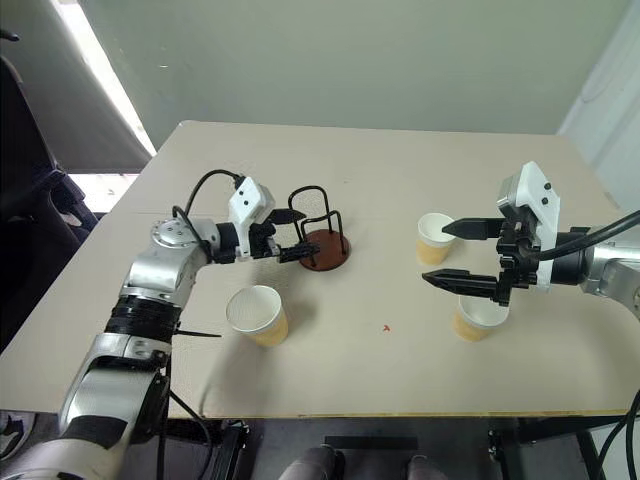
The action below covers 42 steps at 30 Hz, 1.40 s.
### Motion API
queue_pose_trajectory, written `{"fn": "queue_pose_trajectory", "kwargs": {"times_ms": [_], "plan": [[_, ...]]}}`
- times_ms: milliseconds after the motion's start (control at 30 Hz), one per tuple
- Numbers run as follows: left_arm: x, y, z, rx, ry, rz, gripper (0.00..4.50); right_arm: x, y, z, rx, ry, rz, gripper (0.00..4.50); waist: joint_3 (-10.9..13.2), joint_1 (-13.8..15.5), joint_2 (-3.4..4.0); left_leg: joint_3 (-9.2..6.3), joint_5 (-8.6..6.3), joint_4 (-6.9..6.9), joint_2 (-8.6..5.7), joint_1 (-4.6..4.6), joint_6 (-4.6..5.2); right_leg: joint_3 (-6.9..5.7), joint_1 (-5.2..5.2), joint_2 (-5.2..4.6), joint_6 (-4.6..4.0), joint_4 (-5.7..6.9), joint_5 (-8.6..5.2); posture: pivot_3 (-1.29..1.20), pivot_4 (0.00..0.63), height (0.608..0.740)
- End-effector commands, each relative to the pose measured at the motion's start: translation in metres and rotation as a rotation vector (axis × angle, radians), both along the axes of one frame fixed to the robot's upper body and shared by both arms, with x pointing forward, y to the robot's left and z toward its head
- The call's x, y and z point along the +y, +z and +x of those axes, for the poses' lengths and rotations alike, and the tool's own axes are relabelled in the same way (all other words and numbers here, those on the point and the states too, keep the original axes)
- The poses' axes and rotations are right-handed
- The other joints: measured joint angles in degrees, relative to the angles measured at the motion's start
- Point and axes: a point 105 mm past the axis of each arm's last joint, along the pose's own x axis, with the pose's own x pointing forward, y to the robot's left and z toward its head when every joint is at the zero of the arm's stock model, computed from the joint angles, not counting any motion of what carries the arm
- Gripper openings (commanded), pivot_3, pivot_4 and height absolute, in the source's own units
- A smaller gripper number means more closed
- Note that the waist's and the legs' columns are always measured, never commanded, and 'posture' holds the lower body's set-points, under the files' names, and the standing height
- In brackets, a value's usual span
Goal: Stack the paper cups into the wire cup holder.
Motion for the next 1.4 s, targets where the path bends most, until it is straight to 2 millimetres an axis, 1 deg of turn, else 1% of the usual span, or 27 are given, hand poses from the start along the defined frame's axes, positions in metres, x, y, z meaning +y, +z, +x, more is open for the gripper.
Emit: {"fn": "queue_pose_trajectory", "kwargs": {"times_ms": [33,167,233,267,333,500,600,633,767,933,1000,1067,1100,1233,1400], "plan": [[-0.007,0.013,0.005,-0.053,-0.006,-0.007,4.50,-0.002,0.017,-0.004,-0.070,-0.009,-0.002,4.48,0.0,0.0,0.00,0.00,0.00,0.00,0.00,0.00,0.00,0.00,0.00,0.00,0.01,0.00,0.00,0.00,0.150,0.740],[-0.014,0.010,0.008,-0.047,-0.016,-0.014,4.50,-0.003,0.018,-0.004,-0.074,-0.017,0.000,4.48,0.0,0.1,0.00,0.00,0.01,0.02,0.00,-0.02,0.02,0.00,0.00,0.00,0.04,0.00,-0.01,0.00,0.150,0.740],[-0.017,0.007,0.009,-0.042,-0.022,-0.008,4.11,-0.003,0.018,-0.004,-0.075,-0.022,0.002,4.50,0.0,0.0,0.00,0.02,0.01,0.02,0.00,-0.03,0.03,0.01,-0.01,0.00,0.05,0.00,0.00,0.00,0.150,0.740],[-0.018,0.006,0.008,-0.038,-0.029,-0.006,3.86,-0.004,0.018,-0.004,-0.076,-0.025,0.003,4.50,0.0,0.0,0.00,0.02,0.01,0.02,0.00,-0.03,0.03,0.00,-0.02,0.00,0.06,0.00,0.00,0.00,0.150,0.740],[-0.021,0.004,0.007,-0.028,-0.043,-0.006,3.20,-0.004,0.018,-0.004,-0.078,-0.031,0.005,4.50,0.0,0.1,0.00,0.02,0.02,0.02,0.00,-0.04,0.03,0.01,-0.03,0.00,0.07,0.00,-0.01,0.00,0.150,0.740],[-0.026,0.001,0.004,-0.007,-0.077,-0.005,1.33,-0.005,0.020,-0.004,-0.083,-0.044,0.016,4.50,0.0,0.1,0.00,0.02,0.02,0.04,-0.01,-0.05,0.05,0.01,-0.02,0.00,0.10,0.00,-0.02,0.00,0.150,0.740],[-0.029,0.003,0.003,-0.004,-0.103,-0.007,0.21,-0.006,0.020,-0.004,-0.084,-0.050,0.019,4.50,0.0,0.1,0.00,0.02,0.03,0.04,-0.01,-0.06,0.05,0.01,-0.02,0.00,0.12,0.00,-0.03,0.00,0.150,0.740],[-0.030,0.005,0.002,-0.005,-0.111,-0.005,0.05,-0.006,0.020,-0.004,-0.084,-0.052,0.019,4.50,0.0,0.1,0.00,0.02,0.03,0.04,-0.01,-0.07,0.05,0.01,-0.02,0.00,0.13,0.00,-0.03,0.00,0.150,0.740],[-0.032,0.012,0.001,-0.024,-0.133,0.011,0.05,-0.007,0.020,-0.004,-0.084,-0.057,0.018,4.50,0.0,0.1,0.00,0.01,0.03,0.10,-0.02,-0.19,0.07,0.01,-0.12,0.00,0.16,0.01,-0.02,0.00,0.150,0.740],[-0.041,0.033,-0.009,-0.074,-0.220,0.032,0.05,-0.009,0.021,-0.006,-0.084,-0.061,0.010,4.50,0.0,0.2,0.00,0.01,0.04,0.13,-0.03,-0.30,0.09,0.01,-0.20,0.00,0.19,0.00,-0.01,0.00,0.150,0.740],[-0.053,0.050,-0.020,-0.106,-0.302,0.029,0.05,-0.011,0.022,-0.009,-0.082,-0.066,0.001,4.50,0.0,0.3,-0.01,0.01,0.04,0.13,-0.03,-0.32,0.09,0.01,-0.20,0.00,0.19,-0.01,-0.01,0.00,0.150,0.740],[-0.069,0.064,-0.038,-0.123,-0.415,0.025,0.05,-0.014,0.022,-0.014,-0.070,-0.065,-0.016,4.50,0.0,0.4,-0.03,0.00,0.04,0.14,-0.04,-0.36,0.09,0.01,-0.22,-0.01,0.20,-0.01,-0.01,0.00,0.150,0.740],[-0.075,0.067,-0.047,-0.122,-0.467,0.028,0.05,-0.015,0.023,-0.016,-0.065,-0.064,-0.022,4.50,0.0,0.5,-0.03,0.00,0.04,0.14,-0.04,-0.37,0.09,0.00,-0.22,-0.01,0.20,-0.01,-0.01,0.00,0.150,0.740],[-0.089,0.066,-0.073,-0.090,-0.594,0.049,0.05,-0.021,0.021,-0.024,-0.049,-0.071,-0.055,4.50,0.0,0.5,-0.03,0.04,0.01,0.13,-0.05,-0.38,0.13,0.02,-0.19,-0.02,0.23,0.00,-0.01,0.00,0.150,0.740],[-0.101,0.057,-0.095,-0.036,-0.709,0.082,0.05,-0.026,0.019,-0.031,-0.037,-0.086,-0.082,4.50,0.0,0.5,-0.03,0.07,0.01,0.13,-0.03,-0.32,0.12,0.04,-0.19,-0.03,0.25,0.02,-0.02,0.00,0.150,0.740]]}}
